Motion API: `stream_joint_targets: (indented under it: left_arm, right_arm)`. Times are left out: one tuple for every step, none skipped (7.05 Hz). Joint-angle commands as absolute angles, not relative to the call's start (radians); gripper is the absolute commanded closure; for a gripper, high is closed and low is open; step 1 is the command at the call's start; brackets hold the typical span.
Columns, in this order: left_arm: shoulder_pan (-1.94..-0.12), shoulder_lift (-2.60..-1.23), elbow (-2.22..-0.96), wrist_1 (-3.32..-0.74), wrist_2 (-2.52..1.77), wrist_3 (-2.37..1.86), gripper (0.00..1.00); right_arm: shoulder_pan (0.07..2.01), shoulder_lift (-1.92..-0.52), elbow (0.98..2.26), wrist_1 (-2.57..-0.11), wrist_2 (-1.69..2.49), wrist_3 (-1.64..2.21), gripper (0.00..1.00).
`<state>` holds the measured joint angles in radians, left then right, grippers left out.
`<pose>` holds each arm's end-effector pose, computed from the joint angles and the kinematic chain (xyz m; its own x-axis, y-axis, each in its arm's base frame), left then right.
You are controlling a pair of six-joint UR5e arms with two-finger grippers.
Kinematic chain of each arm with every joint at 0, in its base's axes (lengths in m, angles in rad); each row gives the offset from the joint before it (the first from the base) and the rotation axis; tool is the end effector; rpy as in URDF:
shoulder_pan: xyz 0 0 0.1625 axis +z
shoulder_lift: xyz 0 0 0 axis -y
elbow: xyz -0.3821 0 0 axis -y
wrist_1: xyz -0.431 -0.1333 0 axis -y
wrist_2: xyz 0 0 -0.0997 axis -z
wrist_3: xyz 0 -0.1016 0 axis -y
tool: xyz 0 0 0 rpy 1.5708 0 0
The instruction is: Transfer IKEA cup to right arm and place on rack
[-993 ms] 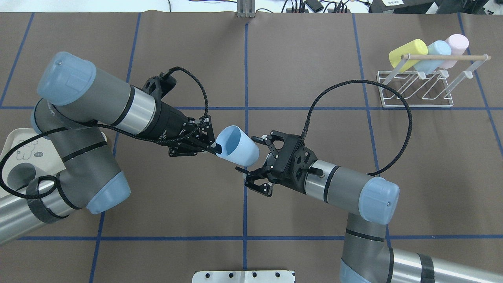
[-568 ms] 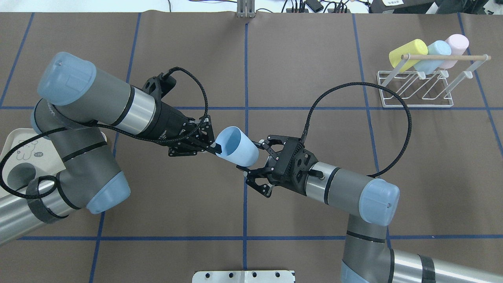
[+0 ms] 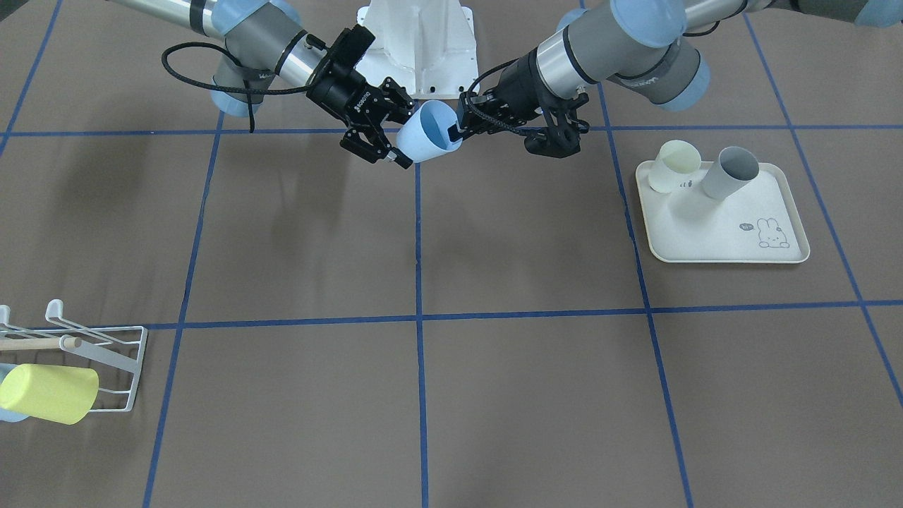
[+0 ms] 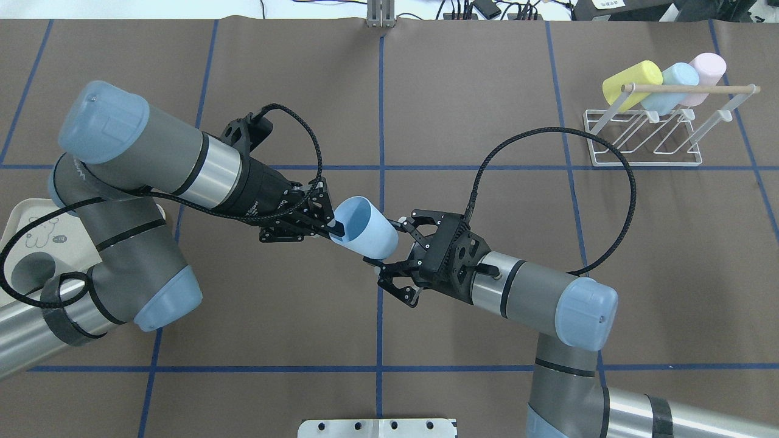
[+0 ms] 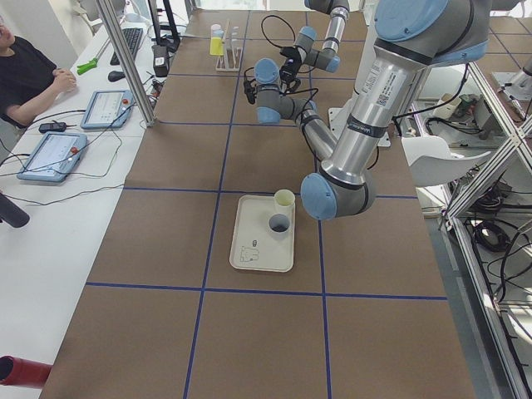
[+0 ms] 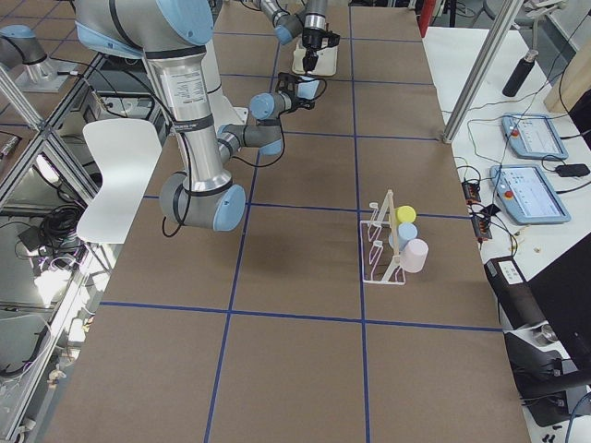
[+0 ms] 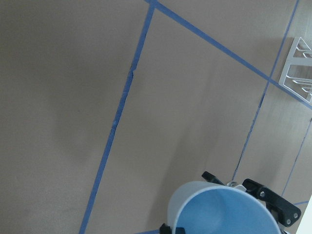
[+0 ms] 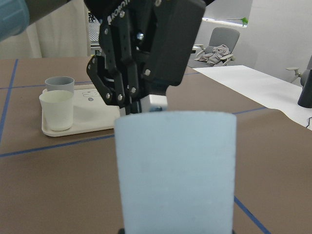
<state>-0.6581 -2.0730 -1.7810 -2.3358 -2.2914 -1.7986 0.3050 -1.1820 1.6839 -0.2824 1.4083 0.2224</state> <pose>0.4305 -0.4166 0.1235 0.0855 -0.2806 -0.9560 -0.0420 0.9577 -0.2848 -0.5262 -0.3227 0.1896 0.3901 -0.8863 0.2496 -0.3012 0.1334 0.9442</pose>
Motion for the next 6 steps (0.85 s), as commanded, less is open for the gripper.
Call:
stream_joint_targets:
  left_arm:
    - [-0.666, -2.069, -1.795, -2.332, -2.290, -1.764, 0.00]
    - [-0.684, -2.068, -1.796, -2.330, -2.299, -1.763, 0.00]
    - [-0.715, -2.063, -1.805, -2.321, -2.309, -1.760, 0.00]
    - [-0.744, -2.054, -1.807, -2.319, -2.327, -1.750, 0.00]
    - [-0.761, -2.045, -1.812, -2.304, -2.332, -1.705, 0.00]
    - [-0.781, -2.020, -1.847, -2.192, -2.332, -1.593, 0.00]
  right_arm:
    - [0.307, -1.184, 1.683, -0.284, 1.407, 0.222, 0.38]
    - [0.307, -1.184, 1.683, -0.284, 1.407, 0.222, 0.38]
    - [0.311, -1.184, 1.683, -0.284, 1.407, 0.221, 0.38]
    - [0.330, -1.186, 1.683, -0.308, 1.408, 0.209, 0.38]
    - [0.356, -1.189, 1.710, -0.396, 1.425, 0.181, 0.39]
    - [0.389, -1.209, 1.797, -0.578, 1.446, 0.143, 0.45]
